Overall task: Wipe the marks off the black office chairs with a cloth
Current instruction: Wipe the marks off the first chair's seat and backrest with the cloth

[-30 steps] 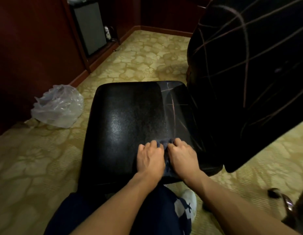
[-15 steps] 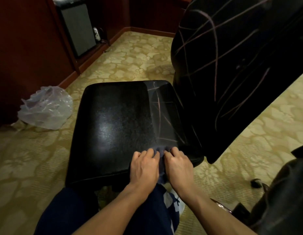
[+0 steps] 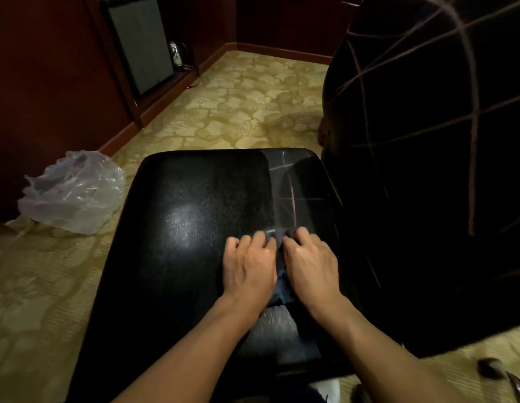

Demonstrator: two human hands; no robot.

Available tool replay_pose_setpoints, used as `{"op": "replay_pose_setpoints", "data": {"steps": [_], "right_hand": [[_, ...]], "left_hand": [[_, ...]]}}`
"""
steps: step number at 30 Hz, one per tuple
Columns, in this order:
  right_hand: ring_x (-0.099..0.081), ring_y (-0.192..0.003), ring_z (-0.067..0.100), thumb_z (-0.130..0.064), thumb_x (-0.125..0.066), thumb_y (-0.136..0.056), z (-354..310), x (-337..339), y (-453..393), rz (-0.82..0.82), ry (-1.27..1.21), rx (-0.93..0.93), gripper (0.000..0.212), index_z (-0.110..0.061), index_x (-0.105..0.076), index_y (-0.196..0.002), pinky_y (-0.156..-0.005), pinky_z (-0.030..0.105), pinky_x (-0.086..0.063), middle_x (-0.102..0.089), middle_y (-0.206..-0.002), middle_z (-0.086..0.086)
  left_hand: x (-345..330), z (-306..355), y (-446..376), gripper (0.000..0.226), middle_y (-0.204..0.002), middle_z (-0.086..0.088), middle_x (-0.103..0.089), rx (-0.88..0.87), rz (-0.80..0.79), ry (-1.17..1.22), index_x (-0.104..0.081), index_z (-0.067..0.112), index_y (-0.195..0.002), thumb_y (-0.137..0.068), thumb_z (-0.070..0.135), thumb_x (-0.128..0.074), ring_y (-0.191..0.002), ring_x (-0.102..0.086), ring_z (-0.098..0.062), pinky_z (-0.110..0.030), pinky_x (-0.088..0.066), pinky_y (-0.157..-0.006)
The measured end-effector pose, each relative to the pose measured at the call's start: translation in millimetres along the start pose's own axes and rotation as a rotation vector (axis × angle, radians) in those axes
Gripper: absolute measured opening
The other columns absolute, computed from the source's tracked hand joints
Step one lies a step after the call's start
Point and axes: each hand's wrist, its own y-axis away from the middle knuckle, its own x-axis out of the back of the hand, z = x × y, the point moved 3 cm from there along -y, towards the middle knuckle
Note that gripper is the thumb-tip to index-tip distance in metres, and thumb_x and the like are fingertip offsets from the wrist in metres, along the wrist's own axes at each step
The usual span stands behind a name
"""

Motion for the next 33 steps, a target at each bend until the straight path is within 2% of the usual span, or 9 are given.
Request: {"op": "replay_pose_setpoints", "data": {"steps": [3,6,8,11,13,14,19,26,33], "right_hand": [[-0.058,-0.059,0.025,-0.017,-0.086,-0.066,3.5,-18.8,-38.8,0.001,0.015,0.011,0.018,-0.015,-0.068,-0.069,-0.051,0.031,-0.044,-0.059,-0.076,0.004],[-0.059,-0.058,0.027,-0.017,-0.085,-0.063,7.9,-36.2,-80.9,-0.024,0.043,0.01,0.019,-0.015,-0.067,-0.065,-0.05,0.031,-0.043,-0.059,-0.074,0.005],[-0.059,-0.059,0.028,-0.019,-0.084,-0.065,10.2,-47.4,-108.9,-0.039,0.066,-0.018,0.017,-0.015,-0.068,-0.066,-0.051,0.031,-0.043,-0.059,-0.074,0.005],[-0.062,-0.083,0.032,-0.021,-0.065,-0.088,13.6,-63.6,-147.5,-0.064,0.071,-0.052,0.009,-0.014,-0.071,-0.088,-0.064,0.036,-0.039,-0.06,-0.095,0.008],[-0.057,-0.102,0.032,-0.024,-0.046,-0.099,17.8,-74.9,-173.0,-0.092,0.091,-0.054,0.024,-0.016,-0.067,-0.105,-0.071,0.036,-0.031,-0.055,-0.113,0.008],[-0.055,-0.105,0.031,-0.026,-0.043,-0.101,20.0,-78.6,-186.1,-0.107,0.074,-0.051,0.026,-0.017,-0.067,-0.108,-0.072,0.035,-0.028,-0.053,-0.116,0.007],[-0.055,-0.11,0.029,-0.029,-0.044,-0.101,34.0,-101.7,-235.8,-0.141,-0.041,-0.1,0.027,-0.021,-0.068,-0.108,-0.072,0.031,-0.029,-0.054,-0.115,0.005],[-0.056,-0.11,0.032,-0.019,-0.043,-0.1,44.5,-116.3,-270.7,-0.124,0.015,-0.144,0.028,-0.015,-0.067,-0.113,-0.072,0.033,-0.032,-0.053,-0.118,0.008],[-0.056,-0.111,0.034,-0.02,-0.041,-0.101,45.6,-104.8,-247.4,-0.15,0.036,-0.172,0.029,-0.013,-0.066,-0.114,-0.071,0.034,-0.03,-0.054,-0.12,0.011]], "left_hand": [[-17.3,-15.8,-37.7,0.005,-0.078,0.0,-0.062,0.016,-0.01,-0.005,-0.074,0.02,-0.085,-0.081,0.02,-0.072,-0.066,-0.058,-0.023,-0.037,-0.034,-0.068],[-35.1,-28.7,-77.9,0.018,-0.097,0.0,-0.063,0.034,-0.106,-0.035,-0.071,0.023,-0.102,-0.094,0.026,-0.055,-0.087,-0.06,-0.024,-0.037,-0.034,-0.08],[-46.2,-37.8,-105.9,0.025,-0.107,-0.001,-0.061,0.021,-0.112,-0.047,-0.067,0.023,-0.11,-0.099,0.028,-0.045,-0.096,-0.058,-0.025,-0.038,-0.033,-0.085],[-63.0,-52.0,-145.9,0.026,-0.112,-0.001,-0.059,0.009,-0.101,-0.077,-0.066,0.023,-0.111,-0.1,0.029,-0.043,-0.101,-0.057,-0.026,-0.039,-0.032,-0.088],[-74.6,-59.7,-171.6,0.027,-0.116,-0.001,-0.059,0.034,-0.119,-0.099,-0.066,0.023,-0.112,-0.101,0.029,-0.042,-0.105,-0.056,-0.026,-0.039,-0.032,-0.09],[-79.1,-63.4,-183.2,0.027,-0.118,-0.001,-0.059,0.057,-0.126,-0.101,-0.066,0.024,-0.113,-0.101,0.029,-0.042,-0.106,-0.056,-0.025,-0.039,-0.032,-0.09],[-103.8,-74.8,-226.7,0.03,-0.119,0.001,-0.06,0.12,-0.157,-0.102,-0.068,0.025,-0.114,-0.1,0.029,-0.042,-0.113,-0.054,-0.024,-0.038,-0.034,-0.092],[-121.1,-76.4,-270.3,0.026,-0.118,-0.004,-0.063,0.205,-0.195,-0.043,-0.071,0.022,-0.113,-0.098,0.031,-0.051,-0.111,-0.059,-0.026,-0.037,-0.036,-0.093],[-103.5,-64.6,-248.6,0.027,-0.123,-0.004,-0.06,0.103,-0.264,-0.099,-0.069,0.021,-0.115,-0.097,0.032,-0.053,-0.118,-0.052,-0.027,-0.038,-0.034,-0.097]]}}
